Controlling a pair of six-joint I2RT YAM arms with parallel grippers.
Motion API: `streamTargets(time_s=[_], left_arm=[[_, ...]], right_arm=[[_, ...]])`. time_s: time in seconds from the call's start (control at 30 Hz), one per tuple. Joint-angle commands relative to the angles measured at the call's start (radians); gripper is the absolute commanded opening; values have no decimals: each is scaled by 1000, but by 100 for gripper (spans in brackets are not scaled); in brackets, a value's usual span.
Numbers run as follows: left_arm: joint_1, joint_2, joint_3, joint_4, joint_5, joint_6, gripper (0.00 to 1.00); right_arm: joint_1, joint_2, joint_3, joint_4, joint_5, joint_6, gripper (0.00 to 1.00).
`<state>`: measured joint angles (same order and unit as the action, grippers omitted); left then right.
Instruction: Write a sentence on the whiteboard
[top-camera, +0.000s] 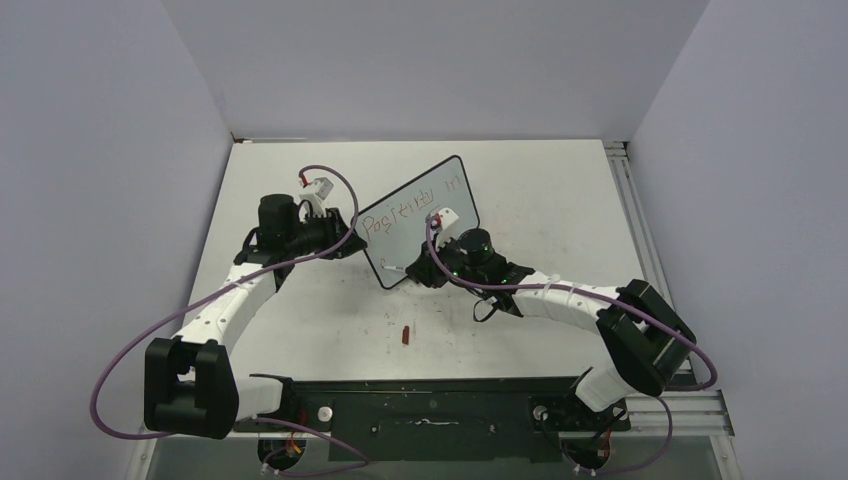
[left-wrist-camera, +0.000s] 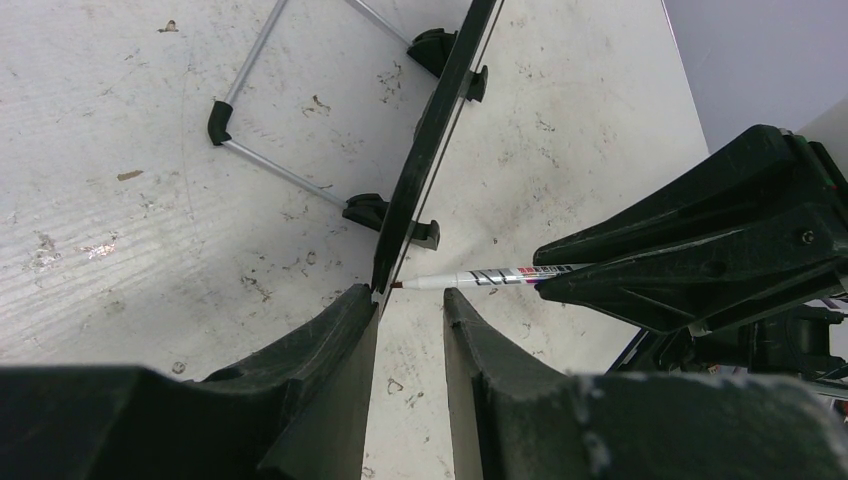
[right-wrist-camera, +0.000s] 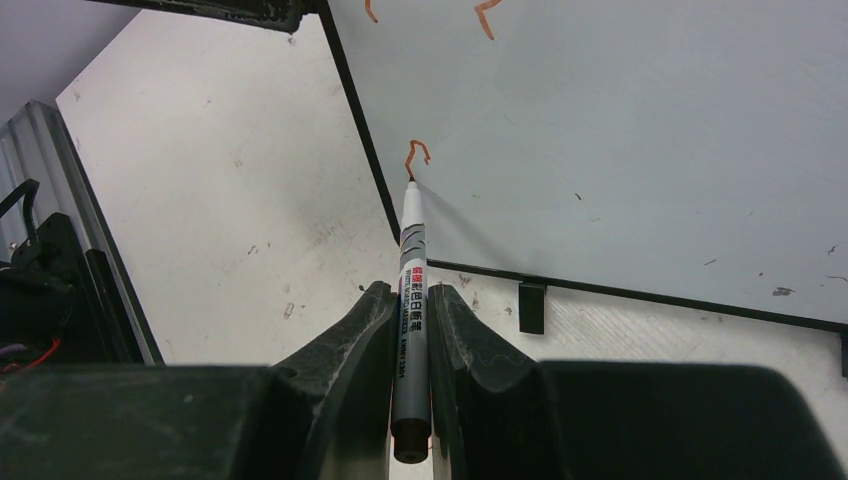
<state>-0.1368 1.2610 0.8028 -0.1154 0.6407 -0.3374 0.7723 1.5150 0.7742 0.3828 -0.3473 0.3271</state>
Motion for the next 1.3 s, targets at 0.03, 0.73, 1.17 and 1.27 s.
streamTargets(time_s=[0.03,0.73,1.17,1.27], left_arm=[[-1,3,45,43,19,-2,29],[0,2,46,41,18,-1,29],[-1,7,44,44,21,-5,29],[-1,7,43,45,23,-6,29]], right_arm=[[1,-23,-4,-2,73,-36,5],[2,-53,30,71,108,-10,5],[13,-44,58,100,103,2,5],[19,-40,64,104,105,4,5]])
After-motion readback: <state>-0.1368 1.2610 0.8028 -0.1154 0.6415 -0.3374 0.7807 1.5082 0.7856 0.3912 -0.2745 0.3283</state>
